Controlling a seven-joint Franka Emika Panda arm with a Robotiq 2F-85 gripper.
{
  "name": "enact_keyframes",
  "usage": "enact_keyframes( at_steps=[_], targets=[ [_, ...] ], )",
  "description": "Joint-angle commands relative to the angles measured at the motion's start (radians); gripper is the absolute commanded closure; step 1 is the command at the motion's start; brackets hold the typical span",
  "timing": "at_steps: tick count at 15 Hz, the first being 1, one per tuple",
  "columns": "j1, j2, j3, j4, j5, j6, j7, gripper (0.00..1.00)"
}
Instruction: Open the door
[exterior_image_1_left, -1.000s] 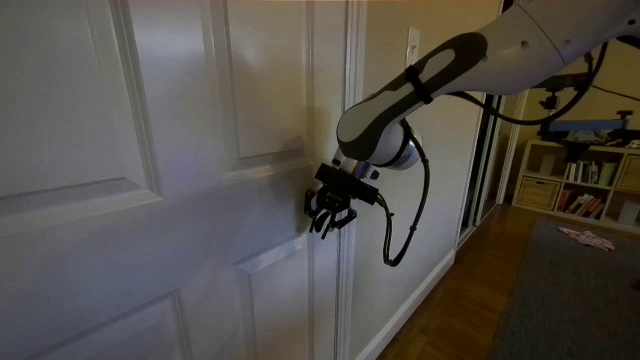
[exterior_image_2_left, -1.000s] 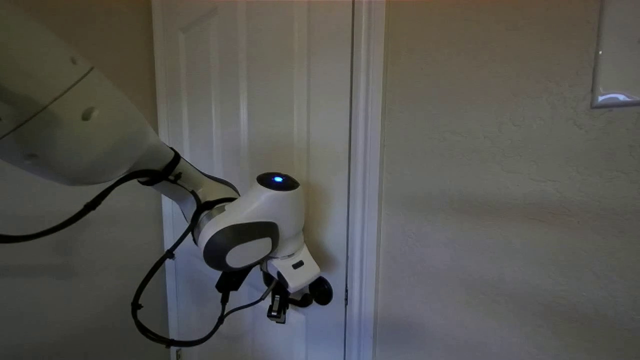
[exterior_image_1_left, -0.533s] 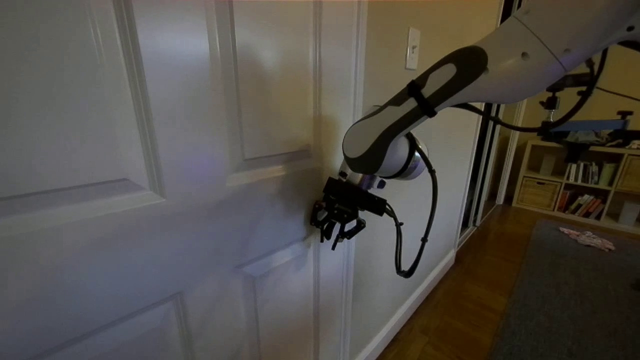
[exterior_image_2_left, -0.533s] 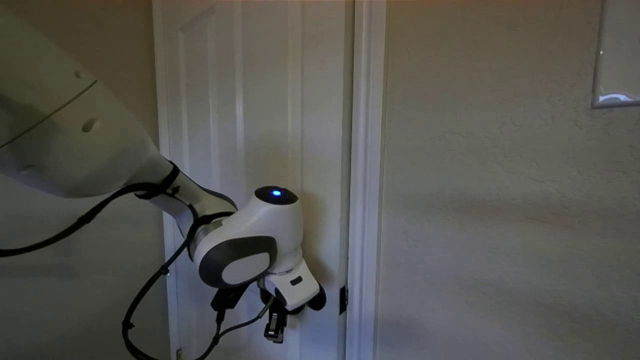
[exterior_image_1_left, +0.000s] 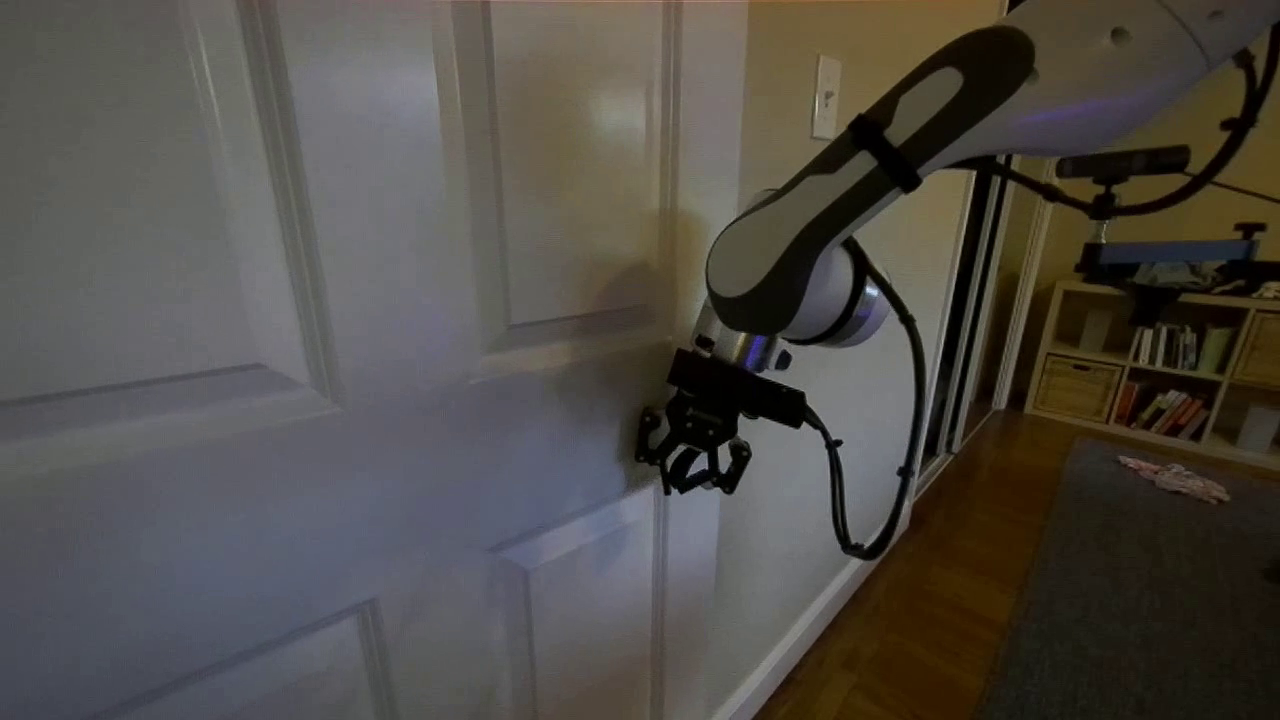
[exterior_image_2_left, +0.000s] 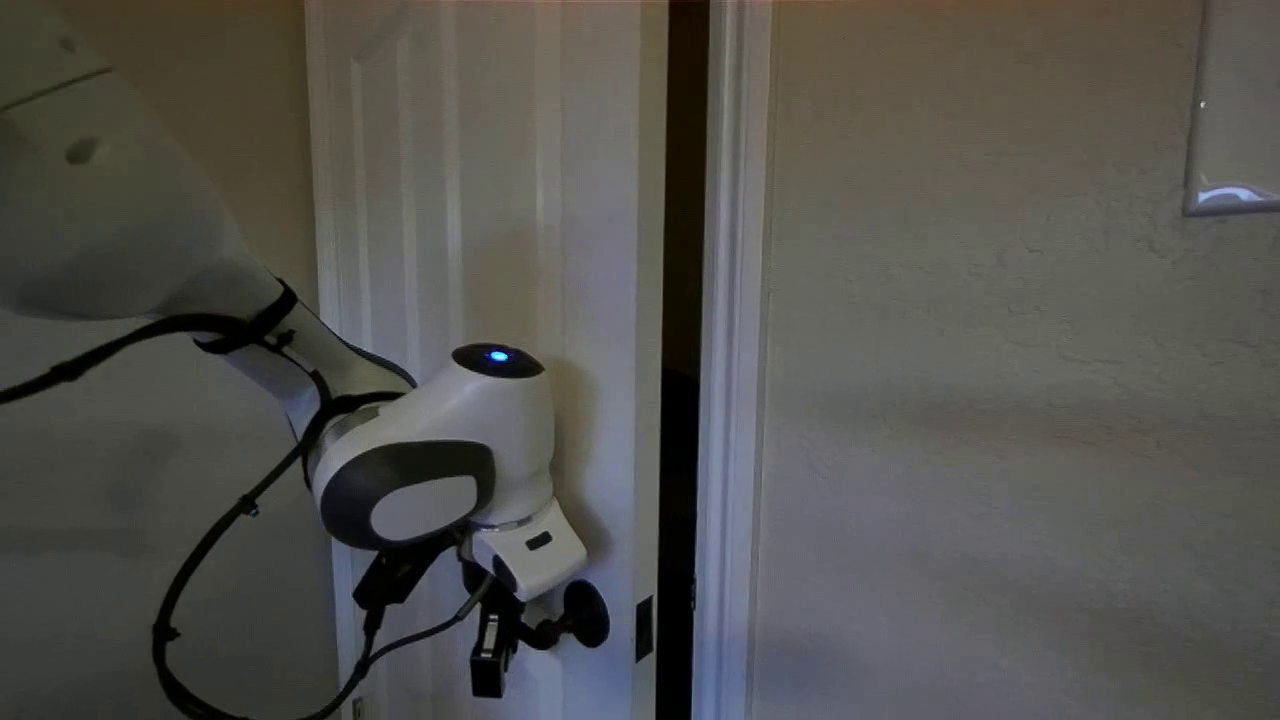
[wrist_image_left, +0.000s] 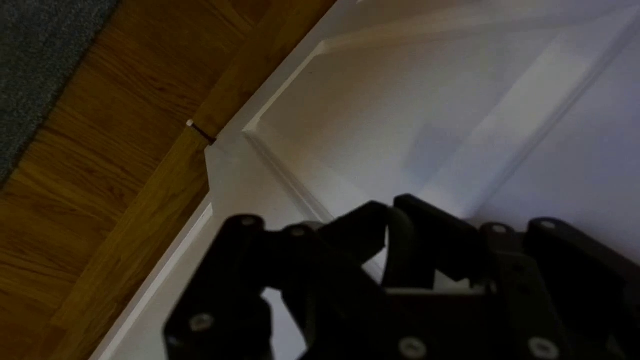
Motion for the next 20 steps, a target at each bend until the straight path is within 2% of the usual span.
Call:
enact_keyframes(
  at_steps=[1,2,3,6,7,9,12,15,20],
  targets=[
    [-0.020,-0.184,0.048,-0.230,0.033,0.009,-0.096,0.94],
    [-0.019,-0.218,0.056,-0.266,0.041,0.007,-0.110,0.97],
    [-0.021,-0.255,0.067,-0.304,0.053,-0.001,-0.131,0.94],
    [-0.036,-0.370,0.103,-0.434,0.119,-0.022,-0.210,0.94],
    [-0.047,-0.406,0.119,-0.467,0.152,-0.038,-0.241,0.70],
    [-0.065,-0.464,0.144,-0.517,0.223,-0.077,-0.307,0.67],
    [-0.064,-0.556,0.131,-0.570,0.290,-0.177,-0.387,0.50],
    [-0.048,-0.675,0.074,-0.621,0.221,-0.307,-0.377,0.31],
    [-0.045,-0.874,0.003,-0.675,0.010,-0.490,-0.321,0.00]
  ],
)
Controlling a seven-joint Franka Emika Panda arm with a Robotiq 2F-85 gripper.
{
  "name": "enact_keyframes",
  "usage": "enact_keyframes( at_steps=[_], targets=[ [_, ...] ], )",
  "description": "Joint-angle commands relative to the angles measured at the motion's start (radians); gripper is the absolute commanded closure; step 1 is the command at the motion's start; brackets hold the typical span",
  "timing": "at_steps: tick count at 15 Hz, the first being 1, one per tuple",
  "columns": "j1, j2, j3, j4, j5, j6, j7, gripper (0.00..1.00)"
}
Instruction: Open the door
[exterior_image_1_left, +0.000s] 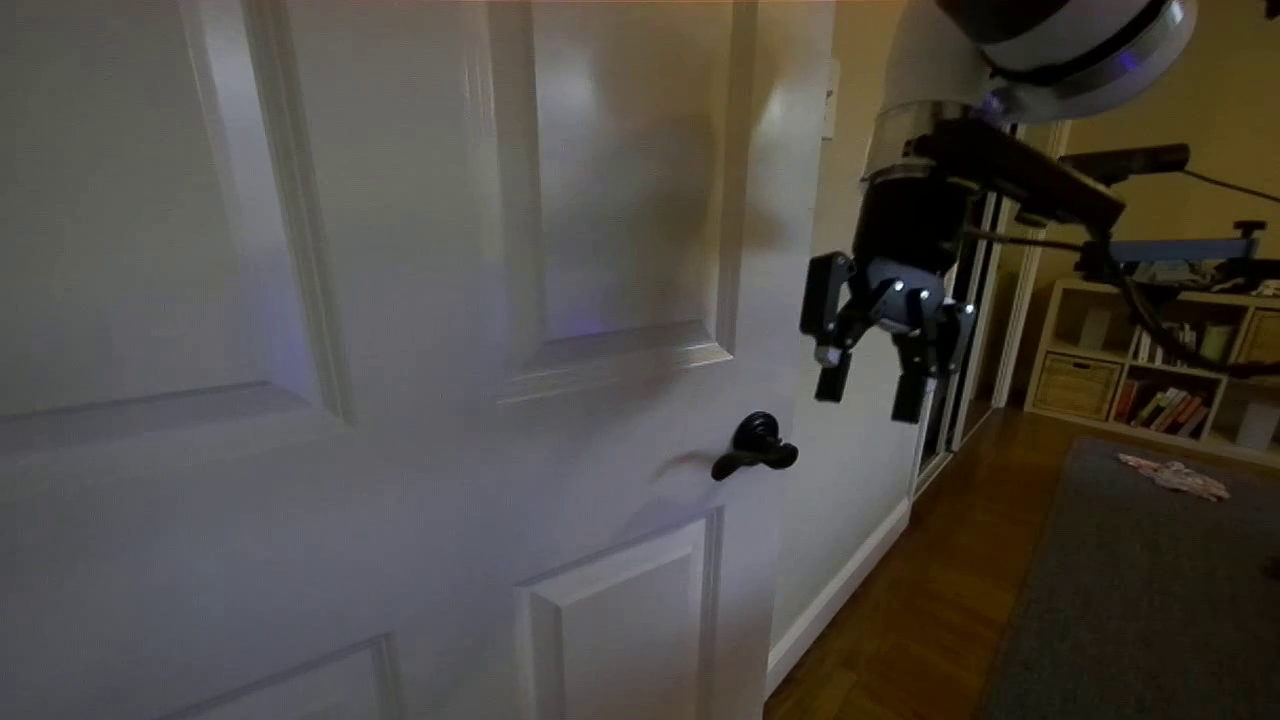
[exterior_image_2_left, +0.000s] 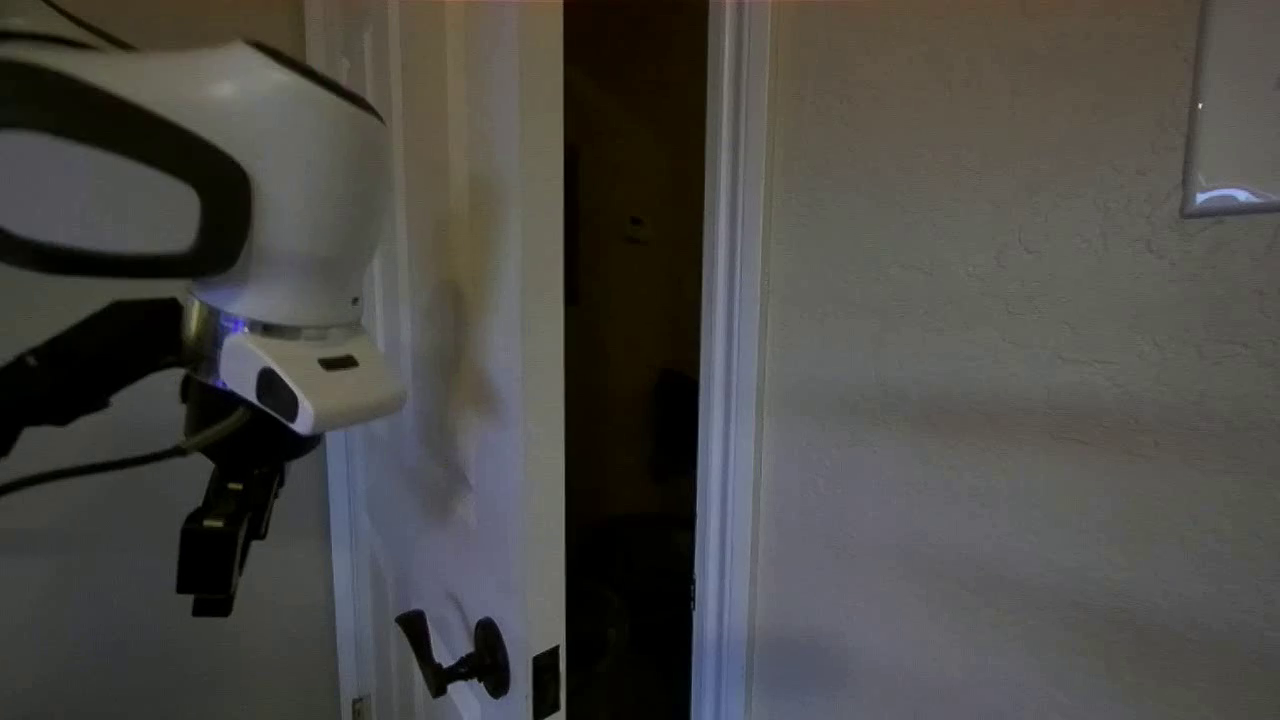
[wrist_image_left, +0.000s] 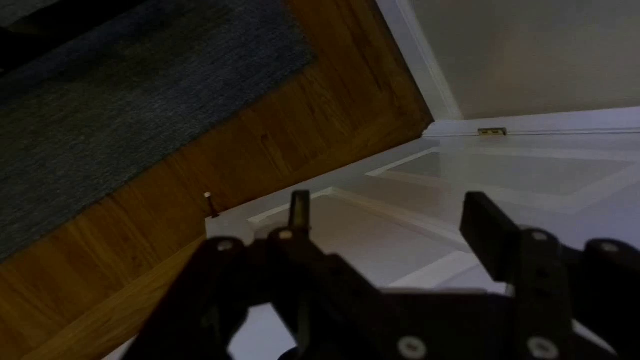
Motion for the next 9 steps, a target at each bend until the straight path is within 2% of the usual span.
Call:
enact_keyframes(
  at_steps=[1,5,6,9],
  targets=[
    [-0.001,-0.177,-0.040,-0.086,-0.133,-0.097,0.049,0.00],
    [-0.010,-0.262,-0.052,-0.106,-0.204,-0.115,0.065,0.00],
    [-0.002,-0.192,-0.050,-0.054,-0.171,-0.104,0.034,0.00],
    [-0.004,-0.225,-0.050,-0.070,-0.182,-0.104,0.037,0.00]
  ],
)
